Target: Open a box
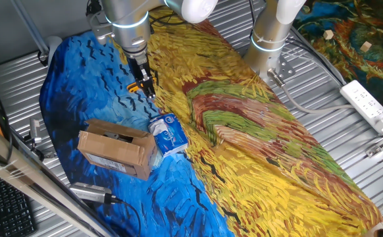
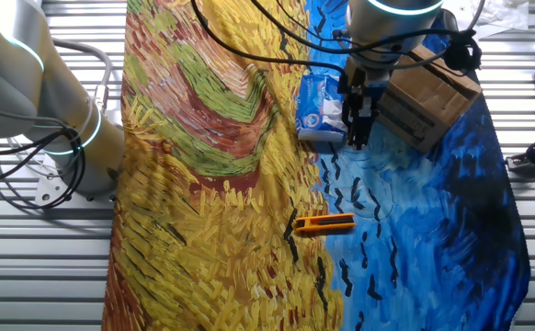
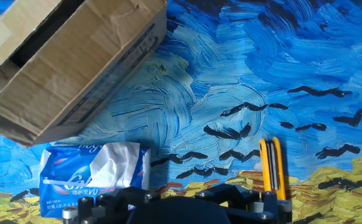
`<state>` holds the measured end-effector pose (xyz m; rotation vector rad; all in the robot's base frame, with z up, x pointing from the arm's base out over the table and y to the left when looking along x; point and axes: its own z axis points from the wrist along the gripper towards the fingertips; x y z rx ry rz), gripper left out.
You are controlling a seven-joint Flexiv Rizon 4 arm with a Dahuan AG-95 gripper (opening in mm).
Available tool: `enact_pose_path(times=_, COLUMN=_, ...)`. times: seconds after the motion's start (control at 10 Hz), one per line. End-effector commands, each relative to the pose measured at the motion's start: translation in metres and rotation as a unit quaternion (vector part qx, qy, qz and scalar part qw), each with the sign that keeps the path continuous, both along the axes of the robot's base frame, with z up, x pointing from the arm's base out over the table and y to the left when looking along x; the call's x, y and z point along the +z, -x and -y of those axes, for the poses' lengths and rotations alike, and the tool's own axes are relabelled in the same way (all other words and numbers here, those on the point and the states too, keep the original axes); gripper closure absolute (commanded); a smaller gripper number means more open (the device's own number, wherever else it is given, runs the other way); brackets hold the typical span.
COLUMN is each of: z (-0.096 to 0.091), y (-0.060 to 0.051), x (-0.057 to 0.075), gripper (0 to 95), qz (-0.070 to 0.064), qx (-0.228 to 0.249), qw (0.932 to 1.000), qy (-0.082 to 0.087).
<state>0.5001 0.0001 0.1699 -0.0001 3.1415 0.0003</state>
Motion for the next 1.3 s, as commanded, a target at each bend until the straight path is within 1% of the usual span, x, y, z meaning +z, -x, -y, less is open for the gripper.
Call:
enact_pose_path(times=0.1, z=0.0, y=0.0002, x=0.0003, gripper=95.0, qz=0.036, qx=0.054, qw=0.9979, qy=-0.005)
enact_pose_path(times=0.3, z=-0.0007, y=0.0008, x=0.0022, gripper=95.0, qz=0.034, qx=0.053, qw=0.998, qy=-0.003)
enact_pose_path(times=1.3, z=-0.0016, y=0.0016, x=0.0048, gripper=95.0, qz=0.034, qx=0.052, qw=0.9981, qy=-0.002)
